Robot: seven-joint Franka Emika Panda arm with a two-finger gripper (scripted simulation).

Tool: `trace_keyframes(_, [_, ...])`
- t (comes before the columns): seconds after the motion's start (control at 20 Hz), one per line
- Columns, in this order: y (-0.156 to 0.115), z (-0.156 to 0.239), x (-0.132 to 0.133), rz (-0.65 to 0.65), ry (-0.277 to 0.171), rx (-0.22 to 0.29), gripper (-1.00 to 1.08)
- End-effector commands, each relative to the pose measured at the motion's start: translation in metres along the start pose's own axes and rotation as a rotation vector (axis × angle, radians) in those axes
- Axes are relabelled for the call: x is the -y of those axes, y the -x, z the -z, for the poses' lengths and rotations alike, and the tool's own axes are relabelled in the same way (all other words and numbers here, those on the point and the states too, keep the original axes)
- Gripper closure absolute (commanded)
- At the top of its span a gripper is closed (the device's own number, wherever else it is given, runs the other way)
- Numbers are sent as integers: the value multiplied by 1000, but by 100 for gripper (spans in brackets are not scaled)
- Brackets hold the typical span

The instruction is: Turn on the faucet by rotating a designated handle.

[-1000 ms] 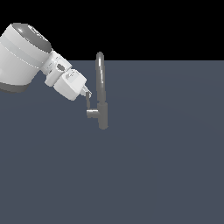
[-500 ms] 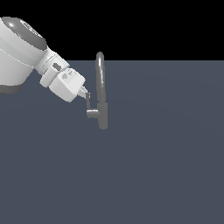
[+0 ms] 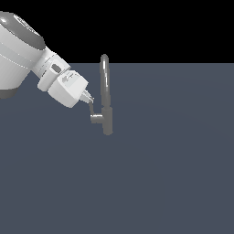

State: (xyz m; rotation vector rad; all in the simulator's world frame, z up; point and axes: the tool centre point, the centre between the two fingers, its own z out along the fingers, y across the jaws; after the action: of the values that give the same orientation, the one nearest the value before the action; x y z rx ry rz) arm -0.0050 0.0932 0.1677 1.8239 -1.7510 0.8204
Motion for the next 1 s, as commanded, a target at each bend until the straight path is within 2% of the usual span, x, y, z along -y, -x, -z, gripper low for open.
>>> trace_keyframes(0.0, [3, -4, -10, 4, 9, -2, 108])
trace_keyframes(0.6, [9, -14, -51, 0, 15, -2, 108])
trace_keyframes(0.65, [9, -14, -51, 0, 15, -2, 108])
trace_keyframes(0.7, [11, -4, -43, 3, -8, 1, 108])
trace_keyframes(0.95, [23, -22, -57, 1, 1, -1, 108])
